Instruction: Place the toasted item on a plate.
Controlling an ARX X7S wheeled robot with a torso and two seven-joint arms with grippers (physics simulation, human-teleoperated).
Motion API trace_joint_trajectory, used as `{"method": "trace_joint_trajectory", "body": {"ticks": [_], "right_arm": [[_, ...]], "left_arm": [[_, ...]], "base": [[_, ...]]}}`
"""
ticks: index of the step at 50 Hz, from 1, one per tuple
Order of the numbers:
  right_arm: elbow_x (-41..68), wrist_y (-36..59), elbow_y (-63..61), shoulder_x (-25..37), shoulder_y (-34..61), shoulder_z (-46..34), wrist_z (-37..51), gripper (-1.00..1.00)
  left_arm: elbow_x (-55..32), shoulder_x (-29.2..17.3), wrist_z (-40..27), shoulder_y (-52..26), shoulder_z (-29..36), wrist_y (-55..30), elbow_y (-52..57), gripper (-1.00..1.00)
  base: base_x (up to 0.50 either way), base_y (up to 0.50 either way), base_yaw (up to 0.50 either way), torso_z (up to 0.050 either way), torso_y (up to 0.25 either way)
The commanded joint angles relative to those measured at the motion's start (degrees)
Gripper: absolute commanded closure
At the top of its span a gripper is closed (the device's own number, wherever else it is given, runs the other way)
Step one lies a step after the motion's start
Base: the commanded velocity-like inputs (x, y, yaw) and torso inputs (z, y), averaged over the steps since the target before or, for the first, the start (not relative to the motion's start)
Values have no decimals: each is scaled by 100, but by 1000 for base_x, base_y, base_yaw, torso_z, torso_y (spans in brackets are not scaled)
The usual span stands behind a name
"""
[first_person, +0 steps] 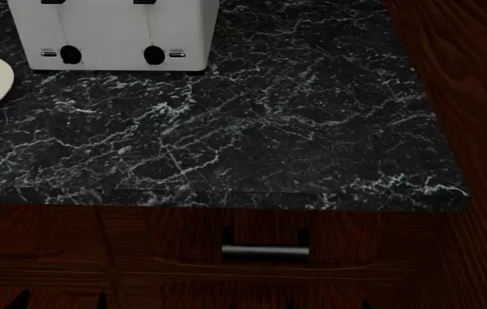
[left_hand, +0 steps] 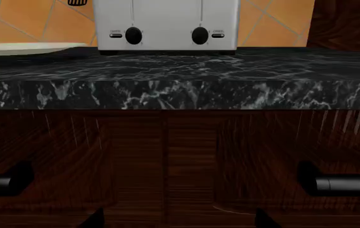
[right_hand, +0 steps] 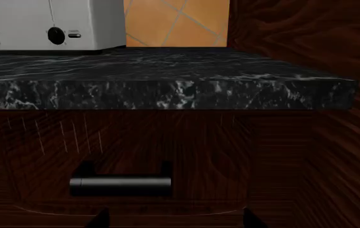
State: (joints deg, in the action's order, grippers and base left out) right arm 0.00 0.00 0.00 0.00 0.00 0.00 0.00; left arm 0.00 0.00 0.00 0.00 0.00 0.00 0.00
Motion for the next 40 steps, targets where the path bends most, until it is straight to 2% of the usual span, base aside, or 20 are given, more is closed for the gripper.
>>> {"method": "trace_joint_trajectory", "body": {"ticks": [1,11,22,40], "right_arm": [[54,0,0,54,0,-72,72,-100],[150,1,-155,242,7,-262,377,-100],[285,16,-193,354,61,-418,452,-100],[408,-28,-207,483,51,-604,550,-100]], "left_arm": [[-56,-57,-64,0,64,0,0,-100],[-268,-217,-342,-60,267,-119,-43,-100],[-372,-353,-492,-36,384,-82,-42,-100],[-536,-449,-729,-64,515,-474,150,-100]], "base": [[0,0,0,0,0],[0,0,0,0,0],[17,491,0,0,0],[23,500,0,0,0]]}}
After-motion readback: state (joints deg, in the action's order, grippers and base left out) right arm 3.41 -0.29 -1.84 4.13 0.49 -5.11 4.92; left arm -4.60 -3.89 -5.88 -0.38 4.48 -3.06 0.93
